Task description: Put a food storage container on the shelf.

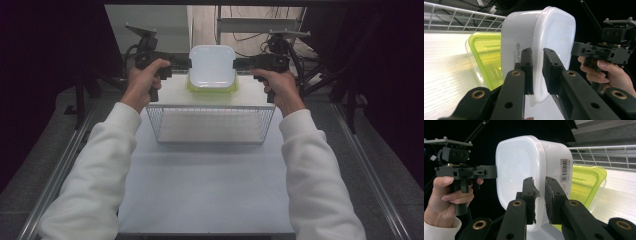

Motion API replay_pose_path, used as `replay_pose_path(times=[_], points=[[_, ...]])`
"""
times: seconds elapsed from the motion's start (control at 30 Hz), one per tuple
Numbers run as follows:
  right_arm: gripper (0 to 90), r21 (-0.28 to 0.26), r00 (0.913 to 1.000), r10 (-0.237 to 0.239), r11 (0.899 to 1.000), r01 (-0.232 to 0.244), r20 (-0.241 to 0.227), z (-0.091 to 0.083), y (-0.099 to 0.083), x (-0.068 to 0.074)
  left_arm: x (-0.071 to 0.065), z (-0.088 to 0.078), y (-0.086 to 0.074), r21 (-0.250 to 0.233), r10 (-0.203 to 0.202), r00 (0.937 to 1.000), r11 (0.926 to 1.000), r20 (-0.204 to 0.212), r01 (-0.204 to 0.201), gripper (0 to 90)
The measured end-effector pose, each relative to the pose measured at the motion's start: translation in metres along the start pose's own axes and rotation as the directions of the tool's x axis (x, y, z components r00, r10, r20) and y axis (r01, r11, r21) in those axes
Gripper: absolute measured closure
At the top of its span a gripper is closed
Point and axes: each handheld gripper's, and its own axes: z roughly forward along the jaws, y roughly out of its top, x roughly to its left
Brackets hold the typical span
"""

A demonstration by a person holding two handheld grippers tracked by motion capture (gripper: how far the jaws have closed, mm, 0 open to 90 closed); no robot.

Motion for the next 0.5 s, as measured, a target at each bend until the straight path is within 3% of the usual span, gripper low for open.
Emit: replay_pose_path(times=[0.2, 0.3, 0.5], points=[[77.7, 0.009, 0.9981, 0.06, 0.998, -0.059, -0.015, 0.004, 0.003, -0.007, 0.009, 0.002, 0.004, -0.002, -0.05, 0.9982, 0.9987, 0.034, 0.05, 79.9], [77.0, 0.015, 0.9949, 0.097, 0.995, -0.097, -0.028, 0.005, 0.006, -0.013, 0.014, 0.004, 0.008, 0.004, -0.087, 0.9943, 0.9962, 0.061, 0.087, 80.3], [75.0, 0.011, 0.9873, 0.156, 0.988, -0.156, -0.027, 0.013, 0.013, -0.02, 0.026, 0.011, 0.017, 0.0, -0.157, 0.9847, 0.9875, 0.076, 0.157, 79.6]])
